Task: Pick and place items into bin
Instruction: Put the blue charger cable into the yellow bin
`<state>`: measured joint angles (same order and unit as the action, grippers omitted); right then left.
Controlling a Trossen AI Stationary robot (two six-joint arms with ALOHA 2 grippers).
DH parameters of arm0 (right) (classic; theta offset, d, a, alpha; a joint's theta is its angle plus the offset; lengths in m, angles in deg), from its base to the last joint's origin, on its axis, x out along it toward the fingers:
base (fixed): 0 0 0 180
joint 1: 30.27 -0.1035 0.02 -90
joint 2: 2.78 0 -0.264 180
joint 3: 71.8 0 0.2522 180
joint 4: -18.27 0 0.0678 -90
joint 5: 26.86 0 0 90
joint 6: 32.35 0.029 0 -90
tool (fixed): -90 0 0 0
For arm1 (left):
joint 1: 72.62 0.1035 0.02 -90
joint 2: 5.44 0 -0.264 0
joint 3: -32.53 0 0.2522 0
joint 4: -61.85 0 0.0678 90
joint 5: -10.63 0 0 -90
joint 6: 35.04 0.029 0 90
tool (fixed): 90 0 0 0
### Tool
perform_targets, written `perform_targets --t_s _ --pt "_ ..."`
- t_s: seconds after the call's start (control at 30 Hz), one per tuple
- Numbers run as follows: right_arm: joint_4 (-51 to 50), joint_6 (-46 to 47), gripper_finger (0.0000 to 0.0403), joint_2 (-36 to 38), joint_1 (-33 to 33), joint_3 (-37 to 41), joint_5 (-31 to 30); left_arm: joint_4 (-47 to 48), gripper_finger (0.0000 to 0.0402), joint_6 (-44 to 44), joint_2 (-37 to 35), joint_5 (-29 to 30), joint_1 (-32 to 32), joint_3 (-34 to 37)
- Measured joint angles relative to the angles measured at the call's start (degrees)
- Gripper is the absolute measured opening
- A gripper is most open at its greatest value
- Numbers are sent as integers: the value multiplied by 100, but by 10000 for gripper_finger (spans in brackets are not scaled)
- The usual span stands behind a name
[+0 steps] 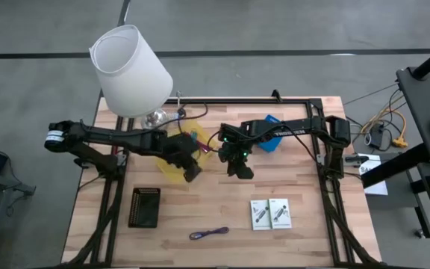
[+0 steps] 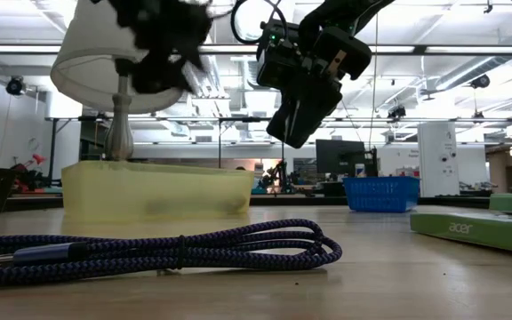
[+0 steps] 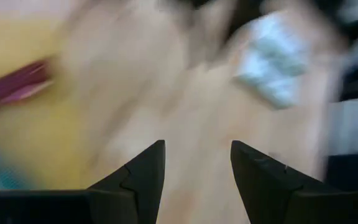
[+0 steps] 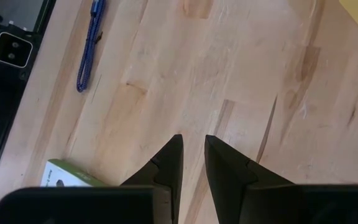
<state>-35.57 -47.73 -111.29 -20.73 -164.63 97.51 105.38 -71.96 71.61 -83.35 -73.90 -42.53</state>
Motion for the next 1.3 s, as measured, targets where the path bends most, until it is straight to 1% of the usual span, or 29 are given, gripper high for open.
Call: perform_targets --t_s 0.1,0.2,0.33,0.47,0.63,0.9,1.0,1.1,1.17,1.3 --pt "-9 -12 56 0 -2 0 -1 -865 166 35 12 -47 -238 -56" --pt "-12 -27 56 0 0 0 0 -1296 166 38 76 -47 -541 -151" --pt "-11 -93 57 0 0 0 -1 -1316 166 -74 260 -3 -1010 -223" --pt "-12 -178 57 0 0 2 -2 -1316 166 -459 533 -3 -1474 -222" --pt "-13 -251 57 0 0 7 -1 -1288 166 -471 1019 -3 -2001 -247" --pt "-12 -287 57 0 0 9 0 -1304 166 -470 1816 -16 -2510 -242" --pt "-11 -289 57 0 0 9 -2 -1384 166 -473 2061 -212 -2630 -262" --pt "-6 -286 57 0 0 9 -2 -1664 166 -472 2338 -753 -2731 -245" --pt "-5 -284 57 -1 0 9 -2 -1684 166 -481 2530 -972 -2773 -232" --pt "-4 -283 57 -2 0 11 -2 -1720 166 -808 2815 -1030 -2782 -233"
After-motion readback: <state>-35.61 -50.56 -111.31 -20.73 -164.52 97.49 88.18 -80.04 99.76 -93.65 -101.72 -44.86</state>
